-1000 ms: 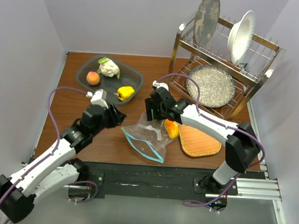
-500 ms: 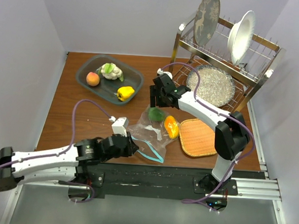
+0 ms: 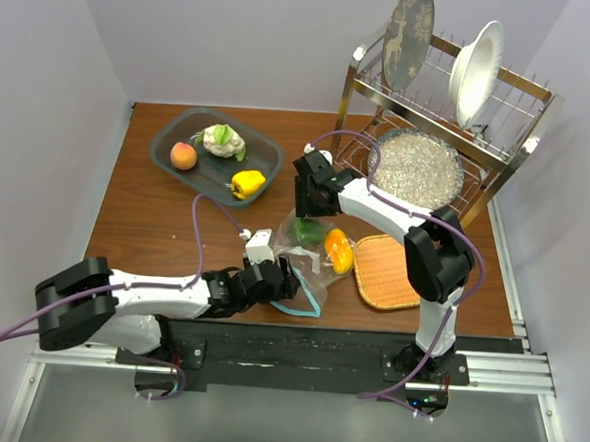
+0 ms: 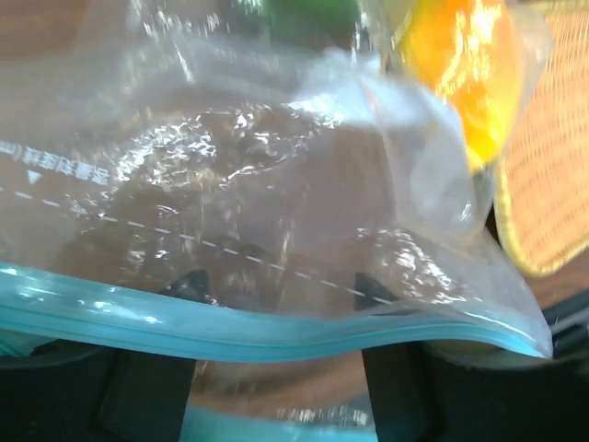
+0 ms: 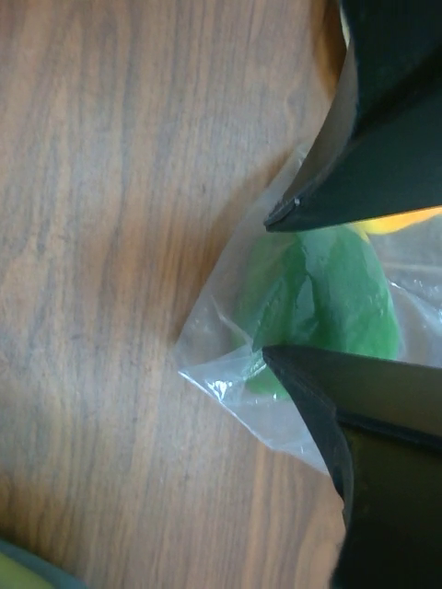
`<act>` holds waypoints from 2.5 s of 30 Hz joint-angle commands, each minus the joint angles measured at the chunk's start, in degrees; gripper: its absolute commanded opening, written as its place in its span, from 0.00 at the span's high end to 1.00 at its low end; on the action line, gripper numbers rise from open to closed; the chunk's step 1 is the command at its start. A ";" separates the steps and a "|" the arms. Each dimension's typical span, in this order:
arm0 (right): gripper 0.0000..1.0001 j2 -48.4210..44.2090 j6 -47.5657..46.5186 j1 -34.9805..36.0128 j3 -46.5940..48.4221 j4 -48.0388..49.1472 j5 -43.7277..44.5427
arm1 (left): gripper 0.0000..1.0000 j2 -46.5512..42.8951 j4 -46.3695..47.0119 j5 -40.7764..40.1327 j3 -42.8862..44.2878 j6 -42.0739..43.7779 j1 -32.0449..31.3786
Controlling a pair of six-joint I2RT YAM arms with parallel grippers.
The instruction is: Open the zip-top bag and remove the fake food
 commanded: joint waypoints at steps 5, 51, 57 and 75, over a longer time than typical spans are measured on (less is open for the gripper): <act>0.62 -6.52 3.72 1.34 -9.38 2.27 -5.21 | 0.16 1.17 14.47 -1.93 -0.93 5.10 5.95; 0.53 -25.67 3.54 9.69 -12.54 -5.56 7.45 | 0.39 -8.06 11.05 -8.87 -12.36 -3.77 -4.16; 0.82 -26.56 8.73 12.86 -24.14 1.47 2.88 | 0.37 -9.82 12.19 -9.22 -10.09 -0.79 -4.07; 0.80 -14.87 4.96 13.03 -25.39 8.51 -6.00 | 0.15 7.48 6.39 -16.96 4.07 7.47 -2.67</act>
